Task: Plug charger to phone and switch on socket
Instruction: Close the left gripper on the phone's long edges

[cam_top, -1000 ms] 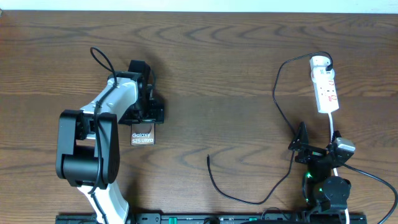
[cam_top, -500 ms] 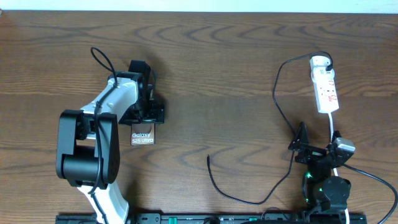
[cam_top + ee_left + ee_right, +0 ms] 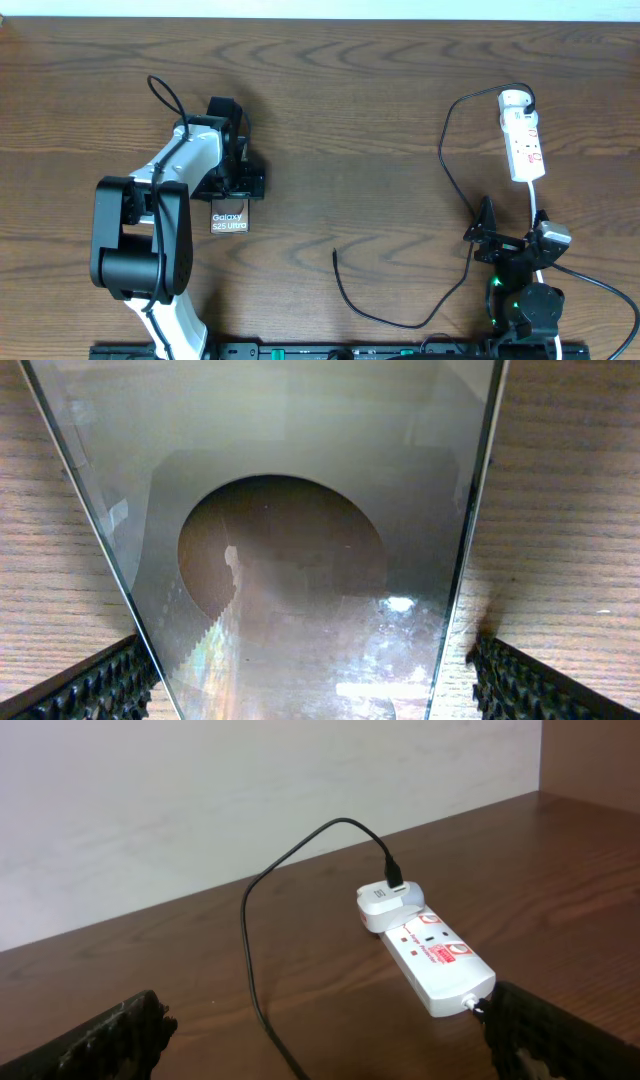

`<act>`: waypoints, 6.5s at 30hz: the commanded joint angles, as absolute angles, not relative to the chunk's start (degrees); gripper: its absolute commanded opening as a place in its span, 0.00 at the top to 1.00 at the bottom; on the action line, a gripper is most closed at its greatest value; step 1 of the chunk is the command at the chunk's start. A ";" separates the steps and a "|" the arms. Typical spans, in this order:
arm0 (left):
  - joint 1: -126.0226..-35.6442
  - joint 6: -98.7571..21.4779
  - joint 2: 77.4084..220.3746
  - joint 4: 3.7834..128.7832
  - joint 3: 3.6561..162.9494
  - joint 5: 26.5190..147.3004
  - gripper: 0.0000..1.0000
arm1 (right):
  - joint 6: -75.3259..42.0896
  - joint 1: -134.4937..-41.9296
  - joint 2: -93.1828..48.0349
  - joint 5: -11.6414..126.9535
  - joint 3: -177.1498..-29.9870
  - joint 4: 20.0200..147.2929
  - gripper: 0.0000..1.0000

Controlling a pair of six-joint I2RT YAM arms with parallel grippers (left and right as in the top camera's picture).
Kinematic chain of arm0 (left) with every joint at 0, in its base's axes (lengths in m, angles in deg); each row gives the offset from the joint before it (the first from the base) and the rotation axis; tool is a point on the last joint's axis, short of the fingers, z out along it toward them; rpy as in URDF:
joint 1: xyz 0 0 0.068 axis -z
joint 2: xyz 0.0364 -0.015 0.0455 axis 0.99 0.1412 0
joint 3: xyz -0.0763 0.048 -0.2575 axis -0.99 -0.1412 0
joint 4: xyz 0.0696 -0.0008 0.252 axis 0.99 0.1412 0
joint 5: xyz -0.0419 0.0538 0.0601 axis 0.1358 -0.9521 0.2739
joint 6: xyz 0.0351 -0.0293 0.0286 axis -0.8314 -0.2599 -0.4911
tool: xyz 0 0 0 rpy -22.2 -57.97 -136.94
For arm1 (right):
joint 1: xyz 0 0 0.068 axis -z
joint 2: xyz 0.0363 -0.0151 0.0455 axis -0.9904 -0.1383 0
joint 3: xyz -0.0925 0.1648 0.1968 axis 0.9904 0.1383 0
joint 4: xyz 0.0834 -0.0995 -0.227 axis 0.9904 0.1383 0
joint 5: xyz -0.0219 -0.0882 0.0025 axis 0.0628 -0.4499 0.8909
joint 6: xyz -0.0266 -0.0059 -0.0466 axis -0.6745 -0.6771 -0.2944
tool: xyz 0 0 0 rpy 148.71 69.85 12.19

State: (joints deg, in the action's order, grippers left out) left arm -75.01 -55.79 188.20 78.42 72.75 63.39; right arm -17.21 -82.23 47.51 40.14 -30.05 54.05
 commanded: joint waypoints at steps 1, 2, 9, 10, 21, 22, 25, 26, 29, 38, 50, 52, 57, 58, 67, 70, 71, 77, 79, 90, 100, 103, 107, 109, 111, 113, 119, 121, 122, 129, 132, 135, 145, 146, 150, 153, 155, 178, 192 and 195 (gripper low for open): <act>-74.83 -57.62 188.59 79.15 71.87 63.09 0.01 | -17.93 -82.85 47.82 39.85 -30.01 54.29 0.01; -74.83 -58.15 188.59 79.32 71.87 63.11 0.01 | -17.93 -82.85 47.71 39.85 -30.01 54.25 0.01; -74.83 -59.90 188.59 79.41 71.87 63.11 0.01 | -17.93 -82.85 47.60 39.85 -30.01 54.27 0.01; -74.83 -59.92 188.59 79.39 71.87 63.11 0.01 | -17.93 -82.85 47.60 39.85 -30.01 54.27 0.01; -74.83 -59.90 188.59 77.35 71.87 63.09 0.02 | -17.93 -82.85 47.55 39.85 -30.01 54.27 0.01; -74.83 -59.90 188.59 77.14 71.87 63.09 0.02 | -17.93 -82.85 47.55 39.85 -30.01 54.27 0.01; -74.83 -59.90 188.59 76.65 71.87 63.09 0.02 | -17.93 -82.85 47.55 39.85 -30.01 54.27 0.01; -74.83 -59.92 188.59 76.61 71.87 63.09 0.02 | -17.93 -82.85 47.55 39.85 -30.01 54.27 0.01; -74.83 -60.09 188.59 76.72 71.87 62.67 0.02 | -17.93 -82.85 47.55 39.85 -30.01 54.27 0.01; -74.83 -60.09 188.59 77.35 71.87 62.01 0.02 | -17.93 -82.85 47.55 39.85 -30.01 54.27 0.01; -74.83 -60.09 188.59 77.64 71.87 61.16 0.02 | -17.93 -82.85 47.55 39.85 -30.01 54.27 0.01; -74.83 -60.09 188.59 77.81 71.87 61.16 0.02 | -17.93 -82.85 47.55 39.85 -30.01 54.27 0.01; -74.83 -60.09 188.59 78.23 71.87 61.14 0.02 | -17.93 -82.85 47.55 39.85 -30.01 54.27 0.01; -74.83 -60.09 188.59 78.21 71.87 60.75 0.02 | -17.93 -82.85 47.55 39.85 -30.01 54.27 0.01; -74.83 -60.09 188.59 78.21 71.87 58.58 0.02 | -17.93 -82.85 47.55 39.85 -30.01 54.27 0.01; -74.83 -60.09 188.59 78.21 71.87 58.58 0.02 | -17.93 -82.85 47.55 39.85 -30.01 54.27 0.01; -74.83 -60.07 188.59 78.23 71.87 58.58 0.02 | -17.93 -82.85 47.55 39.85 -30.01 54.27 0.01; -74.83 -59.83 188.59 78.25 71.87 58.85 0.02 | -17.93 -82.85 47.55 39.85 -30.01 54.27 0.01; -74.83 -59.83 188.59 78.27 71.87 58.85 0.02 | -17.93 -82.85 47.55 39.85 -30.01 54.27 0.01; -74.83 -59.85 188.59 78.32 71.87 61.64 0.02 | -17.93 -82.85 47.55 39.85 -30.01 54.27 0.01; -74.83 -59.85 188.59 78.27 71.87 62.71 0.02 | -17.93 -82.85 47.55 39.85 -30.01 54.27 0.01; -74.83 -59.85 188.59 78.23 71.87 62.74 0.02 | -17.93 -82.85 47.55 39.85 -30.01 54.27 0.01; -74.83 -59.85 188.59 78.25 71.87 62.71 0.02 | -17.93 -82.85 47.55 39.85 -30.01 54.27 0.01; -74.83 -59.85 188.59 78.25 71.87 62.71 0.02 | -17.93 -82.85 47.55 39.85 -30.01 54.27 0.01; -74.83 -59.85 188.59 78.25 71.87 62.71 0.02 | -17.93 -82.85 47.55 39.85 -30.01 54.27 0.01; -74.83 -59.85 188.59 78.23 71.87 62.71 0.01 | -17.93 -82.85 47.55 39.85 -30.01 54.27 0.01; -74.83 -59.87 188.59 76.98 70.47 62.71 0.02 | -17.93 -82.85 47.55 39.85 -30.01 54.27 0.01; -74.83 -59.87 188.59 76.24 69.47 62.71 0.01 | -17.93 -82.85 47.55 39.85 -30.01 54.27 0.01; -74.83 -59.87 188.59 76.00 69.10 62.71 0.02 | -17.93 -82.85 47.55 39.85 -30.01 54.27 0.01; -74.83 -59.85 188.59 75.21 68.77 62.74 0.02 | -17.93 -82.85 47.55 39.85 -30.01 54.27 0.01; -74.83 -59.87 188.59 75.21 68.77 62.74 0.02 | -17.93 -82.85 47.55 39.85 -30.01 54.27 0.01; -74.83 -59.85 188.59 75.21 68.77 62.74 0.02 | -17.93 -82.85 47.55 39.85 -30.01 54.25 0.01; -74.83 -59.85 188.59 75.23 68.75 62.74 0.06 | -17.93 -82.85 47.55 39.85 -30.01 54.27 0.01; -74.83 -59.85 188.59 75.23 68.75 62.74 0.06 | -17.93 -82.85 47.55 39.85 -30.01 54.27 0.01; -74.83 -59.85 188.59 75.23 68.75 62.74 0.06 | -17.93 -82.85 47.55 39.85 -30.01 54.27 0.01; -74.83 -59.85 188.59 75.23 68.75 62.74 0.06 | -17.93 -82.85 47.55 39.85 -30.01 54.27 0.01; -74.83 -59.85 188.59 75.23 68.75 62.74 0.07 | -17.93 -82.85 47.55 39.85 -30.01 54.27 0.01; -74.83 -59.85 188.59 75.23 68.72 62.71 0.16 | -17.93 -82.85 47.55 39.85 -30.01 54.27 0.01; -74.83 -59.85 188.59 75.21 68.68 62.74 0.24 | -17.93 -82.85 47.55 39.85 -30.01 54.27 0.01; -74.83 -59.85 188.59 75.21 68.53 62.74 0.24 | -17.93 -82.85 47.55 39.85 -30.01 54.27 0.01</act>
State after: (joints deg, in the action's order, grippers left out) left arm -74.96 -59.72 186.96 75.41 70.76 62.58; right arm -17.21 -82.23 47.51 40.14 -30.05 54.05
